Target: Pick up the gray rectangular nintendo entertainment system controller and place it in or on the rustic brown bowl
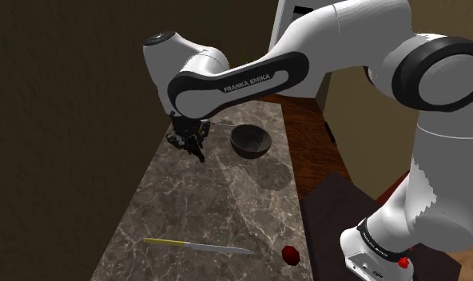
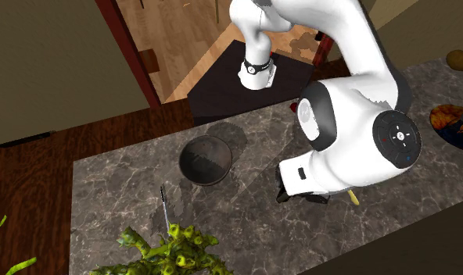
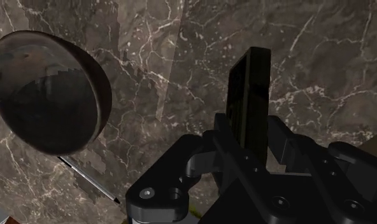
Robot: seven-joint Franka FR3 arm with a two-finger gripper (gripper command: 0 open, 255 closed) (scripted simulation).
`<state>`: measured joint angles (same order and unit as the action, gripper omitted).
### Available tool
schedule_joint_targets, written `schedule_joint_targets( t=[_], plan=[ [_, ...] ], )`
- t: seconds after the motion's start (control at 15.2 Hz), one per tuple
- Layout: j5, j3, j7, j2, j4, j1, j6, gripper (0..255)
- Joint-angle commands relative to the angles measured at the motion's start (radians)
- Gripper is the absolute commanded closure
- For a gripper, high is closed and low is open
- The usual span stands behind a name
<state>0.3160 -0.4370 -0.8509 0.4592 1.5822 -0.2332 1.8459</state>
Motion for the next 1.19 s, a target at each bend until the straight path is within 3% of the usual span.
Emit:
schedule_joint_targets(
  t=[0.0, 0.53, 1.12],
  plan=[
    [-0.012, 0.005, 0.039, -0.045, 0.062, 0.042, 0.026, 255],
    [-0.058, 0.042, 0.204, -0.213, 0.297, 0.191, 0.135, 255],
    [-0.086, 0.120, 0.412, -0.333, 0.459, 0.327, 0.224, 255]
  ],
)
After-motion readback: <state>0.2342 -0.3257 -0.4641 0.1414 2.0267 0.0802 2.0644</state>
